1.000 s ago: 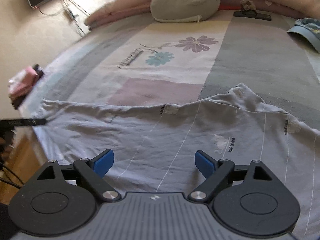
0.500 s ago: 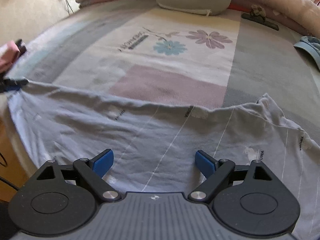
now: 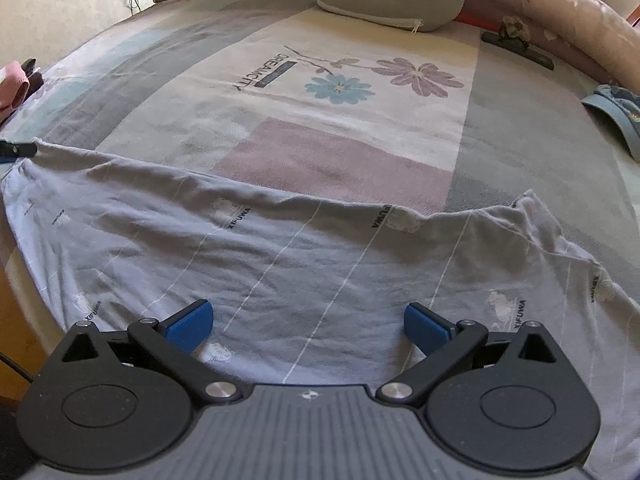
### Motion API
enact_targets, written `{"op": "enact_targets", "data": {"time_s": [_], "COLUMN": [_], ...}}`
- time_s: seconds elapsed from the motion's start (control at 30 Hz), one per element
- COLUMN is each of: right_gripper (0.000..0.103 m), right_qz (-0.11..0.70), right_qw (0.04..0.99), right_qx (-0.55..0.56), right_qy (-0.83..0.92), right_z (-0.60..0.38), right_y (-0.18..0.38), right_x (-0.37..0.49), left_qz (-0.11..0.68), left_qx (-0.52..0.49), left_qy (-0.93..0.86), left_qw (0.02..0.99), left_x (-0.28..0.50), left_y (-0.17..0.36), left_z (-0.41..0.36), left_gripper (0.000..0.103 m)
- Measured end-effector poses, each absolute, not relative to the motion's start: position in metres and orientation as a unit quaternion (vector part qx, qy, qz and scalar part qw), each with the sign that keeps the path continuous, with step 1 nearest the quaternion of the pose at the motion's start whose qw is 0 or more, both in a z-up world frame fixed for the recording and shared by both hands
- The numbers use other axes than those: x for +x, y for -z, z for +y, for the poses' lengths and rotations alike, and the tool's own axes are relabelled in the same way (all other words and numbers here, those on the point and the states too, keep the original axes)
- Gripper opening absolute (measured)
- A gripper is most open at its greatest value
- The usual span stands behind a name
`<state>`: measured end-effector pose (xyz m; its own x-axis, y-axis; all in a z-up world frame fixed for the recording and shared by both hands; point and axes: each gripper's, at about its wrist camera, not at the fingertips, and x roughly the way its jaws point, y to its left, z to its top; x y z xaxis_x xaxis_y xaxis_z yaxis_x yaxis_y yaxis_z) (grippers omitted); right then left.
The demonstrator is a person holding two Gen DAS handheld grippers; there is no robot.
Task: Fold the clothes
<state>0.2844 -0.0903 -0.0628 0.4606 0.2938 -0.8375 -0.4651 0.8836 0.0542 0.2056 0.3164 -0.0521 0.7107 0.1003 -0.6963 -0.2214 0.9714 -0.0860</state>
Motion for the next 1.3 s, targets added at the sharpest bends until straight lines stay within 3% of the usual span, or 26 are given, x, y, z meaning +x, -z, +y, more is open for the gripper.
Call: {"op": "enact_targets", "data": {"time_s": [0.23, 0.8, 0.97, 1.3], "right_gripper": [0.103, 0.103, 0.103, 0.103], "right_qz": [0.467, 0.444, 0.437, 0.456], "right_qw": [0.857, 0.881, 0.877, 0.87], "right_qx": [-0.085, -0.086, -0.081, -0.113], "right_qy": [-0.202, -0.141, -0.183, -0.149], "right_z": [-0.086, -0.063, -0.078, -0.098], "right_y": [0.064, 0.067, 0.048, 0.06], "right_x": [0.3, 0.354, 0.328, 0.272], "left_qz": [0.413, 0.409, 0.387, 0.396], "left_qx": [0.002, -0.011, -0.02, -0.028], "left_qy": [-0.006, -0.046, 0.007, 0.191], "left_qw": [0.91, 0.911, 0.922, 0.898], "left_x": [0.19, 0.182, 0.198, 0.247], "left_y": [0.078, 0.07, 0.052, 0.064], "left_z": [0.265, 0.271, 0.257, 0.194], "left_gripper": [0.086, 0.092, 0.092, 0.092]}}
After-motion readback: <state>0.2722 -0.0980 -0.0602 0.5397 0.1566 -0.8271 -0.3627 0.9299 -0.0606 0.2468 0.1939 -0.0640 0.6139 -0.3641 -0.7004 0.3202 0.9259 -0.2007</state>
